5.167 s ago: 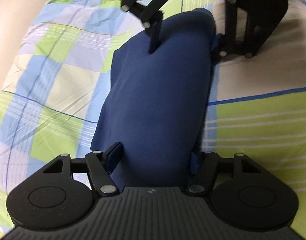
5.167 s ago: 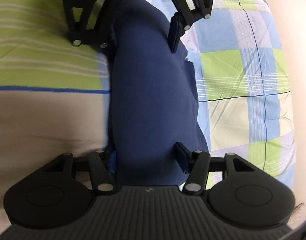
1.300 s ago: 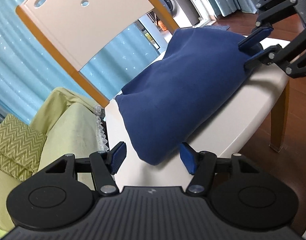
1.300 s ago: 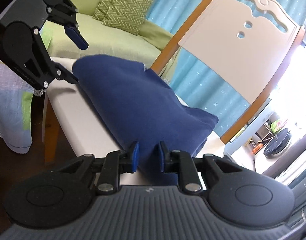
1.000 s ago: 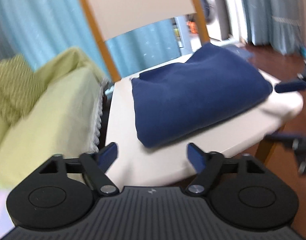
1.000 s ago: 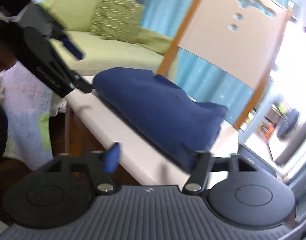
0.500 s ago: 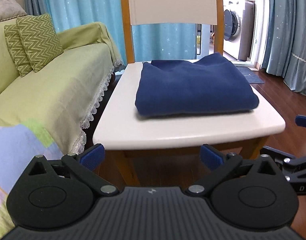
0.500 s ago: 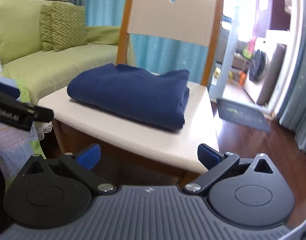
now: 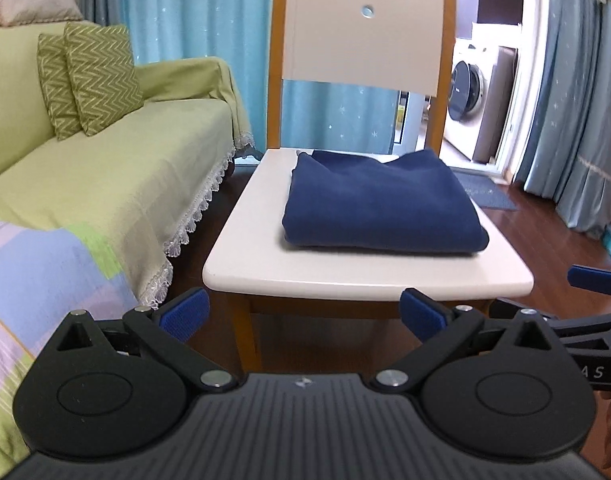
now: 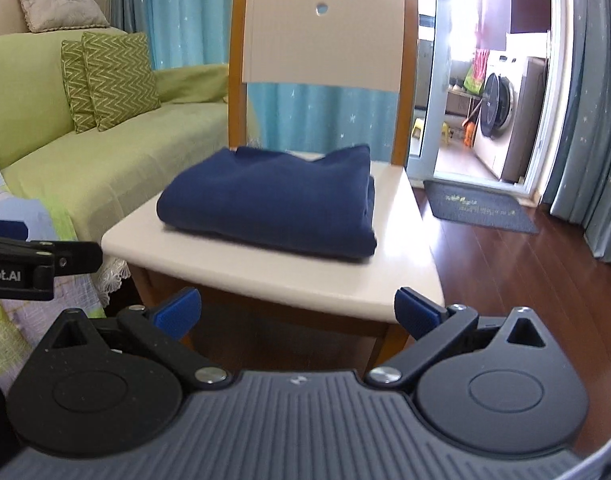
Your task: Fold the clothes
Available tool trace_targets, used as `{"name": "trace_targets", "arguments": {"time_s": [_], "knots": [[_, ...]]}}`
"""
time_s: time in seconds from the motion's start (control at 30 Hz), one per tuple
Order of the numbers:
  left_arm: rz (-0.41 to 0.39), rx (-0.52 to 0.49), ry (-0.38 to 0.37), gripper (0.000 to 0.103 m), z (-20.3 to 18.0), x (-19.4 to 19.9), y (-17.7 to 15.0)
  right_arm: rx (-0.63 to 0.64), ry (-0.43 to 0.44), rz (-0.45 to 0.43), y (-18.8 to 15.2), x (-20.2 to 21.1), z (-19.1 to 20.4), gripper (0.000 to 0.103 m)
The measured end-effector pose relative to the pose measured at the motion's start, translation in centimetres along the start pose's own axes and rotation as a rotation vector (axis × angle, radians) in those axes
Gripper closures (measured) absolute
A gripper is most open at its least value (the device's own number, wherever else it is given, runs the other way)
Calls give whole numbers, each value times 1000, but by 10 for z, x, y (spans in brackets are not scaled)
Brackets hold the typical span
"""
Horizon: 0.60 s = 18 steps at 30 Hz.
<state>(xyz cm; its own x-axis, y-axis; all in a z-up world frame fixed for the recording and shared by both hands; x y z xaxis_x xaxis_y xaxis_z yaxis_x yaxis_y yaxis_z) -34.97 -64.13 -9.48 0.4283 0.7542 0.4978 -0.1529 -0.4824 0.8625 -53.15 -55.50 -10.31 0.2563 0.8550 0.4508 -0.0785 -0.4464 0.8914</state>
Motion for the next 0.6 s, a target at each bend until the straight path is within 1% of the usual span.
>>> {"name": "trace_targets", "arguments": {"time_s": [0.07,0.23,0.4,0.6], "knots": [[-4,-6,3,1,1,-1,1,8,-3,-15,2,0,-1,1],[10,-17,-5,1,-2,-7,-1,-6,-31,25,-4,-10,-8,1],[37,-12,-28,1,-6,-24,-2,2,-72,40,-6,-17,-10,1],[53,-15,-46,1,-10,-39,-2,-26,-95,68,-8,-28,-14,1]]}}
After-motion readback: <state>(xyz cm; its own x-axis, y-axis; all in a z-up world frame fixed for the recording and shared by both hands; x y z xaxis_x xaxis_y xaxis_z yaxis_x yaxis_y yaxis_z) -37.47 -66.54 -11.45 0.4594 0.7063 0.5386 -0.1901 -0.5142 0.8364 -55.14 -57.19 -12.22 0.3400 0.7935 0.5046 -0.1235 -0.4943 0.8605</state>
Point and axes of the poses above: each gripper's, at about its wrist camera, not at the fingertips, and x roughly against the way its jaws point, z to its left, y to its top, the point moved 8 cm from there along -x, roughly the way its jaws point, and after that the axes turned 6 degrees about -z, right-handed, at the moved point
